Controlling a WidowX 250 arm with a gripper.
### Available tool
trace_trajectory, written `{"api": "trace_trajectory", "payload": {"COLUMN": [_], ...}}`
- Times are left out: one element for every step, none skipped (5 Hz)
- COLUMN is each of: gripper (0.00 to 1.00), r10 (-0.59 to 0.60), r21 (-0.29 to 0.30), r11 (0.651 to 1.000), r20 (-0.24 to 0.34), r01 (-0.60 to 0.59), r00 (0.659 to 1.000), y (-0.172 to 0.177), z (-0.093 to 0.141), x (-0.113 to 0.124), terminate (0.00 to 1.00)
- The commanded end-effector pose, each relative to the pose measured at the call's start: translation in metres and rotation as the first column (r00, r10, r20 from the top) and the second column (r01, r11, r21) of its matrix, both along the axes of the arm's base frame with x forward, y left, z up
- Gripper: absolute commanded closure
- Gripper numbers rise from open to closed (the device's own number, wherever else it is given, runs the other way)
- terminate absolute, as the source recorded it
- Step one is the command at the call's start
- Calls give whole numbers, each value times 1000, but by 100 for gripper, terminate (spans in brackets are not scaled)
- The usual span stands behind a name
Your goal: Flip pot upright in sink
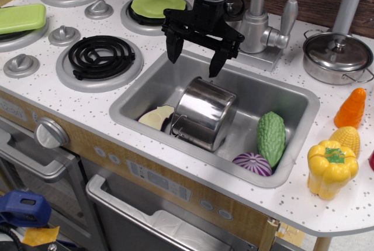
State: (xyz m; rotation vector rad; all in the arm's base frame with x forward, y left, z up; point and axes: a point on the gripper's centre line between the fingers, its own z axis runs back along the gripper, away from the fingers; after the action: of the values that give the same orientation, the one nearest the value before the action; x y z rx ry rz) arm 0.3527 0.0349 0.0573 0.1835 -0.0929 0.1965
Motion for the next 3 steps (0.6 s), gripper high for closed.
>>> {"api": "trace_trajectory", "payload": {"gripper": [0,0,0], "r10": [0,-21,-28], "r21": [0,-58,-165], "r11": [1000,998,985], "r20": [0,46,104], "r01": [0,24,45], "r00": [1000,999,994], "y": [0,5,15], "z": [0,-5,-9], "x": [0,2,4], "terminate": [0,0,0]}}
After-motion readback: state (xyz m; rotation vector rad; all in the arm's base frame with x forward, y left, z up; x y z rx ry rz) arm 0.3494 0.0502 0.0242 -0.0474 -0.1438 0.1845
